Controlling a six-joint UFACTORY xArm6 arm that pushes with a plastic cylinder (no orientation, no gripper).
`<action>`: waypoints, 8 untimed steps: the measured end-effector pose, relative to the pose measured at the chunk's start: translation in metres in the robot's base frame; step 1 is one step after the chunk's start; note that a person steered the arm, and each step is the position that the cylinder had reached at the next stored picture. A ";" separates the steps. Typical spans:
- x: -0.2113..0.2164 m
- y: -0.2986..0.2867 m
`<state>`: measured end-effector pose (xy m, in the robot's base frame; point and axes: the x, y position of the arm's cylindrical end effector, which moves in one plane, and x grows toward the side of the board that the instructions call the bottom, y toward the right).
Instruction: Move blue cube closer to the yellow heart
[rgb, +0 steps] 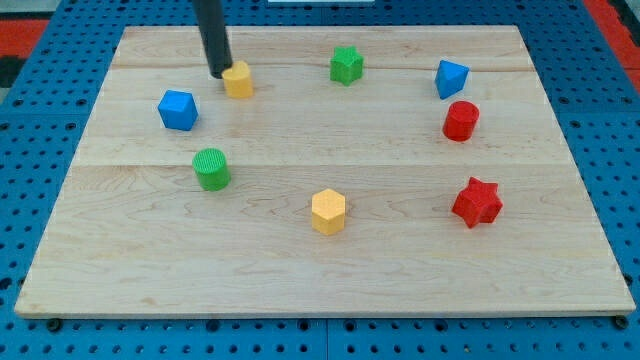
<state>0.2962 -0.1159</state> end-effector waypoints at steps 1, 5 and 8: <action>0.008 0.001; -0.007 -0.136; -0.003 -0.189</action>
<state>0.2932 -0.3049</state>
